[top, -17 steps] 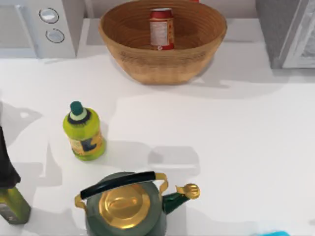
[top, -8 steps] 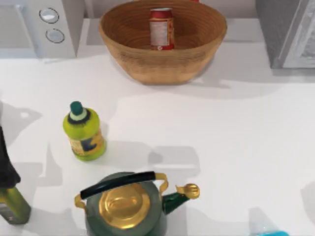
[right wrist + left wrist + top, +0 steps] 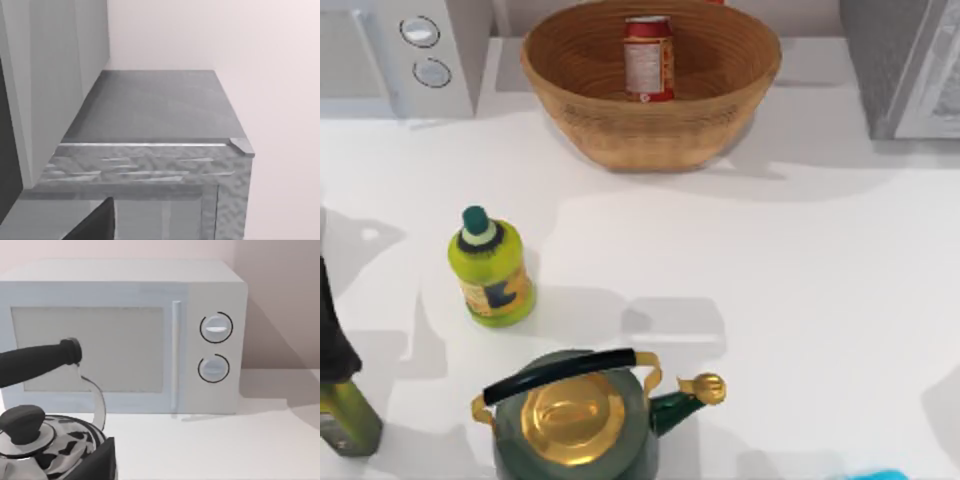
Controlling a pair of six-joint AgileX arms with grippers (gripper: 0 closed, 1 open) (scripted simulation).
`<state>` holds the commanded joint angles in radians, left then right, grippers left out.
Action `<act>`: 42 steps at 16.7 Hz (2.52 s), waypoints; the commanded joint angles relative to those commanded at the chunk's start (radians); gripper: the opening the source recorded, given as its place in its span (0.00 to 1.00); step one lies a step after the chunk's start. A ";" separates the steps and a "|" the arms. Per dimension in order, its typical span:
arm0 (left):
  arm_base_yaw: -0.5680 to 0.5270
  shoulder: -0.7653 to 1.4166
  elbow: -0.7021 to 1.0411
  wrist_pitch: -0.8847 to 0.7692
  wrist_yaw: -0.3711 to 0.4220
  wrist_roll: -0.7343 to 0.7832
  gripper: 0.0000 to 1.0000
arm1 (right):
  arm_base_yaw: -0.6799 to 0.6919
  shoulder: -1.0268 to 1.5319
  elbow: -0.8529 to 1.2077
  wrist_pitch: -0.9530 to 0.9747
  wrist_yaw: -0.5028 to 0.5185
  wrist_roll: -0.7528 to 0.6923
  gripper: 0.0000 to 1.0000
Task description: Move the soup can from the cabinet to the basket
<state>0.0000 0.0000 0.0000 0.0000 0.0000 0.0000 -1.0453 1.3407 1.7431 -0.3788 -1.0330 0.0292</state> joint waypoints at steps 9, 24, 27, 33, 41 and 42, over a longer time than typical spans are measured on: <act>0.000 0.000 0.000 0.000 0.000 0.000 1.00 | 0.310 0.027 0.020 -0.032 0.313 0.007 1.00; 0.000 0.000 0.000 0.000 0.000 0.000 1.00 | 1.405 -0.032 -0.007 -0.062 1.404 -0.008 1.00; 0.000 0.000 0.000 0.000 0.000 0.000 1.00 | 1.483 -0.047 -0.020 -0.060 1.482 -0.010 1.00; 0.000 0.000 0.000 0.000 0.000 0.000 1.00 | 1.463 -0.066 -0.012 -0.066 1.502 -0.022 1.00; 0.000 0.000 0.000 0.000 0.000 0.000 1.00 | 1.382 0.082 0.091 -0.021 1.424 -0.021 1.00; 0.000 0.000 0.000 0.000 0.000 0.000 1.00 | 1.382 0.082 0.091 -0.021 1.424 -0.021 1.00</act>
<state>0.0000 0.0000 0.0000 0.0000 0.0000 0.0000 0.3365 1.4226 1.8338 -0.4003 0.3905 0.0082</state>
